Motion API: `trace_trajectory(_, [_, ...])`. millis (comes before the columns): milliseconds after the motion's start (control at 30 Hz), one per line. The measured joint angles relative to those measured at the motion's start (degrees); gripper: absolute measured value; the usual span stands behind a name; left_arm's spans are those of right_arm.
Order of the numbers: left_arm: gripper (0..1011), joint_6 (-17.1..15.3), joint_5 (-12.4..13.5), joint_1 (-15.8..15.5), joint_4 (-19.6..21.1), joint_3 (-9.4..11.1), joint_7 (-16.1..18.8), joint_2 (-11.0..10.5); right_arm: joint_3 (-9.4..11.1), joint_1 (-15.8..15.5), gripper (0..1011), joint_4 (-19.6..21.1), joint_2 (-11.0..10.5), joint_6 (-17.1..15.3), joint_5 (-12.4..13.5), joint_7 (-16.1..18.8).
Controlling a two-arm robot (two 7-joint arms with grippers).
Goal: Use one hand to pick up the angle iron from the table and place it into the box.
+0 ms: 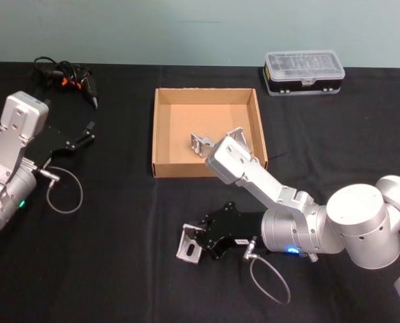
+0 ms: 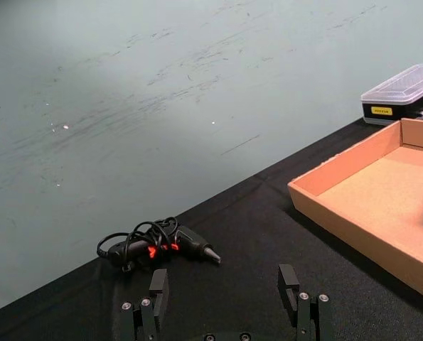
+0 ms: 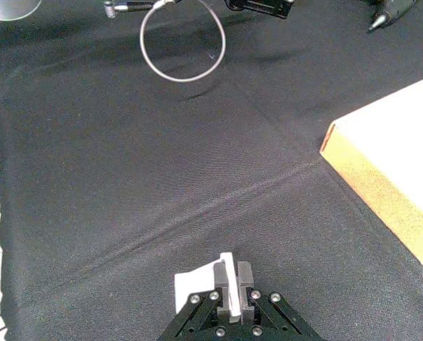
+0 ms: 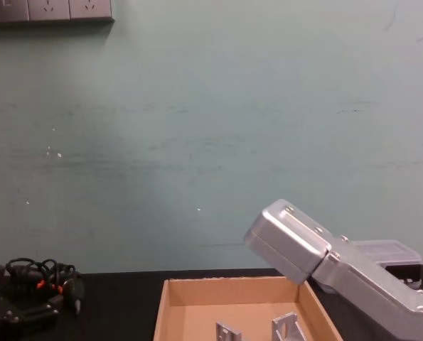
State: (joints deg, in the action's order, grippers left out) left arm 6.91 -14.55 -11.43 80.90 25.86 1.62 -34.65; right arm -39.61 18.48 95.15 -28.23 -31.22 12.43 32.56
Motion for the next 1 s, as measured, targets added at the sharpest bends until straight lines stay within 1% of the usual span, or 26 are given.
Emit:
trace_trajectory(233, [1011,0.00,0.00,0.00,0.00,0.00,0.00,0.00,0.32,-0.35,80,0.62,-0.14,0.08,0.03,-0.07])
trace_trajectory(400, [1011,0.00,0.00,0.00,0.00,0.00,0.00,0.00,1.57,-0.96,80,2.54,-0.54,0.32,0.61,-0.74])
trace_trajectory(467, [1012,0.00,0.00,0.00,0.00,0.00,0.00,0.00,2.51,-1.41,80,3.91,-0.88,0.52,1.06,-1.27])
trace_trajectory(500, [1011,0.00,0.00,0.00,0.00,0.00,0.00,0.00,3.25,-1.71,80,5.04,-1.20,0.71,1.40,-1.62])
trace_trajectory(600, [1011,0.00,0.00,0.00,0.00,0.00,0.00,0.00,4.62,-2.36,80,6.91,-1.76,1.07,2.11,-2.29])
trace_trajectory(633, [1011,0.00,0.00,0.00,0.00,0.00,0.00,0.00,5.80,-2.86,80,8.26,-2.23,1.43,2.63,-2.89])
trace_trajectory(700, [1011,0.00,0.00,0.00,0.00,0.00,0.00,0.00,6.84,-3.37,80,9.42,-2.61,1.75,3.18,-3.50])
trace_trajectory(733, [1011,0.00,0.00,0.00,0.00,0.00,0.00,0.00,8.27,-3.95,80,10.65,-3.08,2.07,3.91,-4.15])
trace_trajectory(833, [1011,0.00,0.00,0.00,0.00,0.00,0.00,0.00,10.49,-4.89,80,12.40,-3.75,2.59,5.11,-5.19])
trace_trajectory(867, [1011,0.00,0.00,0.00,0.00,0.00,0.00,0.00,11.86,-5.48,80,13.37,-4.20,2.95,5.86,-5.92])
trace_trajectory(900, [1011,0.00,0.00,0.00,0.00,0.00,0.00,0.00,12.57,-5.76,80,13.83,-4.44,3.14,6.21,-6.22])
trace_trajectory(933, [1011,0.00,0.00,0.00,0.00,0.00,0.00,0.00,13.83,-6.28,80,14.54,-4.92,3.47,6.91,-6.77])
trace_trajectory(1000, [1011,0.00,0.00,0.00,0.00,0.00,0.00,0.00,14.97,-6.74,80,15.09,-5.38,3.78,7.55,-7.29])
